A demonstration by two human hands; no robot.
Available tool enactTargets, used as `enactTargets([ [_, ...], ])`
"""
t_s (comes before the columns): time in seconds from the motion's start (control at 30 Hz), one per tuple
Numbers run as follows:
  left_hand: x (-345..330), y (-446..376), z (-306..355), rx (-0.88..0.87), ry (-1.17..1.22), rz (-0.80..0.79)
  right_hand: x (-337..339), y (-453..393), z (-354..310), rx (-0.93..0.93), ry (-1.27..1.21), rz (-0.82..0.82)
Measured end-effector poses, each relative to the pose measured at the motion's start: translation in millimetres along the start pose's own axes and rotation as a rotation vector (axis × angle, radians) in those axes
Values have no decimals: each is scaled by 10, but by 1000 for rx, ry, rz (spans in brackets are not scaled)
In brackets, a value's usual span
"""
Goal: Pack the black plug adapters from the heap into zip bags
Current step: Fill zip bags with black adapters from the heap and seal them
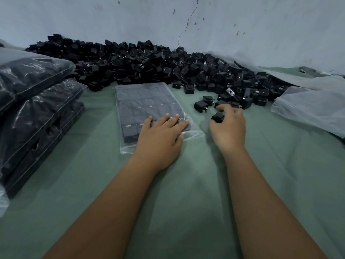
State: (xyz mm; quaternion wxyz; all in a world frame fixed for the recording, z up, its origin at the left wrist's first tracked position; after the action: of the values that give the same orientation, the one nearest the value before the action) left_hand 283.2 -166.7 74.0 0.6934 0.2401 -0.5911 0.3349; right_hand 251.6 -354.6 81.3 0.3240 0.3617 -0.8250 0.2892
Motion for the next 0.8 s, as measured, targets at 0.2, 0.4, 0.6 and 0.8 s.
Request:
enactTargets([
  [0.2,16,23,7,-7,26,-5,-16,30,-43,55,-113,-3],
  [0.4,208,128,-59,-98,110,129,49,350,-483,285,-340,179],
  [0.6,349,234,-407,-131,403,217,-26,750,-922,606,-269,108],
  [0.8,408,283,-565,84,691,412,-180,867,-1088,731,-57,-3],
])
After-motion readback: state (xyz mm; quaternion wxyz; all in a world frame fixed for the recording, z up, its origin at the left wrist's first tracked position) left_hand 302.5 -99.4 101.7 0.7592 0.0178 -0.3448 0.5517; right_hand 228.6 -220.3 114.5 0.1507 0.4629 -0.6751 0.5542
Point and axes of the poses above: each hand's wrist, its own y-axis away from the middle knuckle, its own x-axis out of the back of the hand, z = x × y, the point moved 5 cm from there along -y, towards the middle knuckle, and after that the axes turned 11 degrees about -z, right-handed, at the moved point
